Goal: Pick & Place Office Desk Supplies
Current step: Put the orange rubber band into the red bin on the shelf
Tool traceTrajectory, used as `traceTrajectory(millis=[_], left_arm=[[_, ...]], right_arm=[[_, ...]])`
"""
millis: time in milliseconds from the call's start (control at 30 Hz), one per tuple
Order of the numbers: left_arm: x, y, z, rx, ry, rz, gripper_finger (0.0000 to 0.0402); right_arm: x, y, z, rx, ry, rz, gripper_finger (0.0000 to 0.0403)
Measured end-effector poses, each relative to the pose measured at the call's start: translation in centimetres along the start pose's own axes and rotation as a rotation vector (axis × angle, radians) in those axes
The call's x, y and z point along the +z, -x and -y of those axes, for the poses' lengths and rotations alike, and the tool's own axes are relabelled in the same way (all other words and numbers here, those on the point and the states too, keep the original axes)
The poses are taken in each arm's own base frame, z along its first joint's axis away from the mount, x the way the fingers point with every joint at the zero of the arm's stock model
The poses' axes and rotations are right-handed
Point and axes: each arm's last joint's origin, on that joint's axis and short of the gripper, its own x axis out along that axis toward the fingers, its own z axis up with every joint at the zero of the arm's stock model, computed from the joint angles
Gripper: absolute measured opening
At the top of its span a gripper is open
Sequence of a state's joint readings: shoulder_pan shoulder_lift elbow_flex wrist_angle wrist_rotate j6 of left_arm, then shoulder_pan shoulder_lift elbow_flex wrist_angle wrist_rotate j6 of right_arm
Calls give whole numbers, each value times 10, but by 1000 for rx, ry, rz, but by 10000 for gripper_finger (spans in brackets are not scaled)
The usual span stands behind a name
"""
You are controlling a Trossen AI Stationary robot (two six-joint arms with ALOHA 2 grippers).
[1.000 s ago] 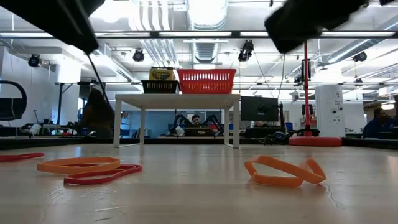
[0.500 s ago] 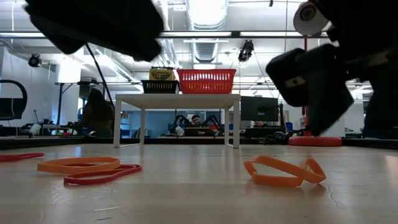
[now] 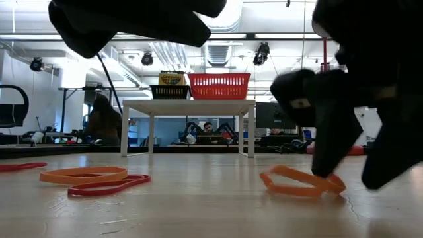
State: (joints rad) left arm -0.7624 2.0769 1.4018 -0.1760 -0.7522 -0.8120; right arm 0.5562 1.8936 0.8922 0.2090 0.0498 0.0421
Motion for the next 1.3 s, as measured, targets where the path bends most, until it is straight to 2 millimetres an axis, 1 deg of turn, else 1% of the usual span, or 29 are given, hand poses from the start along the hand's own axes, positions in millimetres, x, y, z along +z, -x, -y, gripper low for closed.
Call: traceTrajectory(millis=[167, 233, 367, 467, 533, 600, 667, 733, 867, 933, 1033, 1100, 1167, 1233, 1300], left_arm=[[0, 0, 0, 2, 3, 5, 119], [0, 0, 0, 0, 6, 7, 119], [1, -1, 0, 0, 11, 13, 119], [1, -1, 0, -1, 14, 16, 119], [1, -1, 0, 1, 13, 17, 119], [1, -1, 0, 3, 10, 15, 119], [1, -1, -1, 11, 6, 15, 119], [1, -2, -2, 24, 0, 16, 119], [4, -4, -8, 53, 11, 4, 119], [8, 0, -14, 83, 13, -18, 120], [19, 15, -25, 138, 15, -50, 120], [24, 25, -34, 187, 9, -73, 120], [28, 36, -44, 245, -3, -85, 120], [29, 43, -53, 288, -6, -78, 120], [27, 47, -61, 310, -8, -66, 120]], right_arm=[[-6, -9, 4, 3, 7, -7, 104], [-6, -9, 3, 12, 8, -1, 83], [-4, -5, 4, 11, 14, 1, 22], [2, 7, 6, -46, 23, 8, 14], [10, 23, 11, -124, 37, 12, 11], [20, 42, 20, -213, 35, 21, 9], [29, 63, 35, -293, 9, 26, 9], [40, 89, 55, -358, -39, 72, 9], [54, 142, 106, -496, -192, 193, 9], [58, 166, 132, -535, -258, 254, 9], [59, 197, 171, -558, -326, 318, 9], [57, 210, 194, -566, -362, 347, 9], [54, 218, 216, -569, -397, 352, 9], [49, 221, 235, -567, -442, 316, 9], [49, 222, 252, -559, -476, 278, 9]])
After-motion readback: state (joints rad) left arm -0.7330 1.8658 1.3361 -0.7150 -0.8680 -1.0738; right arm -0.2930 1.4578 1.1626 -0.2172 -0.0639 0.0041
